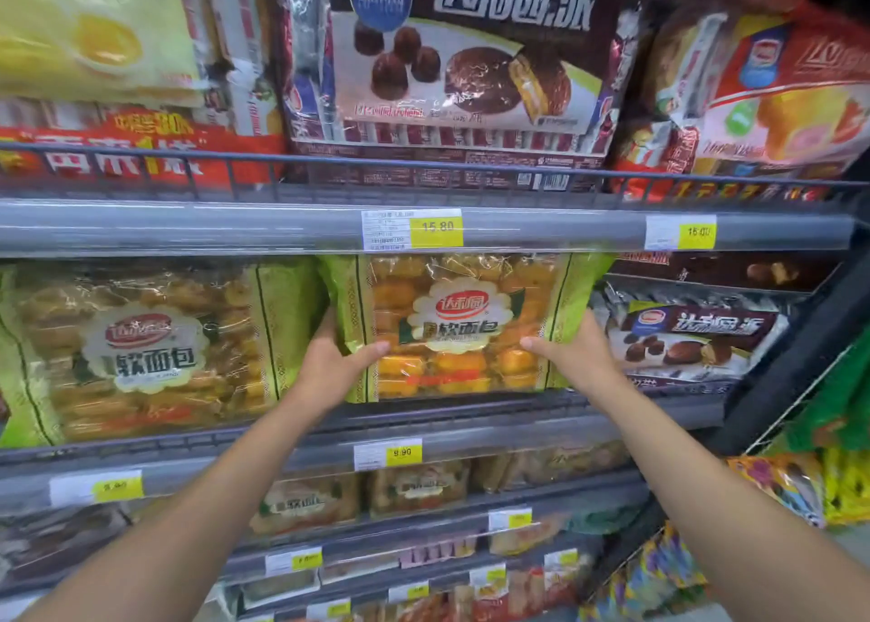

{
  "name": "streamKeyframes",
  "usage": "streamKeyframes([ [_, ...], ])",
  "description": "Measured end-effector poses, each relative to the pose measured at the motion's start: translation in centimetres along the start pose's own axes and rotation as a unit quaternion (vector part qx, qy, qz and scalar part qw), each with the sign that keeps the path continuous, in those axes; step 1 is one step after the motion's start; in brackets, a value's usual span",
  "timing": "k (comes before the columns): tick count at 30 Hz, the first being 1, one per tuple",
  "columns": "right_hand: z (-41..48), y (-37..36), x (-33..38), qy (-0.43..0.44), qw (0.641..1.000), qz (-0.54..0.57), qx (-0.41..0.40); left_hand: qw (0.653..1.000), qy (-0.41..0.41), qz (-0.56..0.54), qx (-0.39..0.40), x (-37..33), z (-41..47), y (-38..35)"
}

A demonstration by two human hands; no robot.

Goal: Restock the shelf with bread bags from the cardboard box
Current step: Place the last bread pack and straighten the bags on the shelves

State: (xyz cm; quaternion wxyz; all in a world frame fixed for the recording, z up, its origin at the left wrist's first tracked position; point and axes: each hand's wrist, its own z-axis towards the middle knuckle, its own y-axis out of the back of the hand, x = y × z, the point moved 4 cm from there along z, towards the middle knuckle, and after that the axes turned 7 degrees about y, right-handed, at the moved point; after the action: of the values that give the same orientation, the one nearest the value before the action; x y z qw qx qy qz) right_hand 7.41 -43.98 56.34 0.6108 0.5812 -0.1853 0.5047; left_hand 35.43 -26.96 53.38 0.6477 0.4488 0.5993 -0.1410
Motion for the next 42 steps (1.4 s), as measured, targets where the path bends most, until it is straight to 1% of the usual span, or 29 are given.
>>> streamKeyframes([
  [4, 0.6, -0.4, -0.9, 0.005, 1.000, -0.010, -0.007, 0.999, -0.024, 0.026, -0.003, 0.6, 1.0, -0.3],
  [9, -0.6, -0.6, -1.5, 0.037, 0.998, -0.050, -0.009, 0.997, -0.046, 0.062, 0.007, 1.5, 0.3, -0.8],
  [13, -1.4, -0.9, -2.1, 0.049, 0.995, -0.077, -0.033, 0.993, -0.054, 0.104, 0.015, 2.2, -0.3, -1.6],
  [16, -1.7, -1.5, -3.8, 0.039, 0.995, -0.087, -0.043, 0.985, -0.090, 0.146, -0.004, 4.5, 1.7, -1.9],
  [18, -1.7, -1.9, -5.2, 0.008, 0.996, -0.080, -0.049, 0.982, -0.101, 0.162, -0.008, 7.7, 4.8, -2.6],
  [21, -2.2, -2.0, -5.4, -0.003, 0.994, -0.089, -0.059, 0.975, -0.106, 0.192, -0.021, 7.7, 4.8, -2.6],
  [22, -2.4, -1.9, -5.0, 0.000, 0.994, -0.088, -0.060, 0.976, -0.108, 0.187, -0.017, 7.8, 4.8, -2.7],
  [24, -2.6, -1.6, -5.0, -0.020, 0.995, -0.084, -0.053, 0.981, -0.092, 0.170, -0.001, 6.2, 2.6, -2.2],
  [27, -3.4, -1.0, -4.5, -0.033, 0.995, -0.075, -0.052, 0.990, -0.069, 0.122, -0.002, 2.8, -2.3, -1.2],
  [28, -3.8, -0.7, -4.5, -0.033, 0.996, -0.065, -0.060, 0.991, -0.058, 0.118, -0.014, 2.0, -3.7, -1.0],
  [29, -4.3, -0.3, -4.2, -0.028, 0.995, -0.052, -0.076, 0.991, -0.055, 0.117, -0.043, 1.3, -4.8, -0.7],
  [30, -4.9, 0.1, -4.2, -0.029, 0.993, -0.041, -0.109, 0.987, -0.070, 0.116, -0.090, 0.8, -5.9, -0.2],
  [32, -6.3, 0.9, -3.8, -0.018, 0.980, -0.005, -0.200, 0.965, -0.145, 0.098, -0.193, 0.0, -7.6, 0.3],
  [33, -6.9, 1.2, -3.3, 0.007, 0.972, 0.012, -0.234, 0.951, -0.183, 0.089, -0.231, -0.1, -8.2, 0.3],
  [34, -7.3, 1.2, -2.7, 0.034, 0.968, 0.019, -0.246, 0.937, -0.215, 0.085, -0.261, -0.1, -8.5, 0.1],
  [35, -7.7, 1.0, -2.2, 0.060, 0.969, 0.014, -0.241, 0.924, -0.241, 0.084, -0.284, -0.1, -8.7, -0.2],
  [37, -8.0, 0.3, -1.0, 0.132, 0.967, -0.056, -0.211, 0.899, -0.284, 0.098, -0.319, 0.0, -9.1, -0.8],
  [39, -8.2, -0.6, -0.2, 0.218, 0.943, -0.165, -0.190, 0.873, -0.324, 0.124, -0.343, -0.1, -9.2, -1.3],
  [40, -8.1, -0.9, 0.0, 0.247, 0.930, -0.208, -0.178, 0.864, -0.336, 0.138, -0.350, -0.2, -9.1, -1.4],
  [42, -7.5, -1.5, -0.1, 0.257, 0.917, -0.267, -0.149, 0.856, -0.345, 0.175, -0.342, -0.4, -8.7, -1.7],
])
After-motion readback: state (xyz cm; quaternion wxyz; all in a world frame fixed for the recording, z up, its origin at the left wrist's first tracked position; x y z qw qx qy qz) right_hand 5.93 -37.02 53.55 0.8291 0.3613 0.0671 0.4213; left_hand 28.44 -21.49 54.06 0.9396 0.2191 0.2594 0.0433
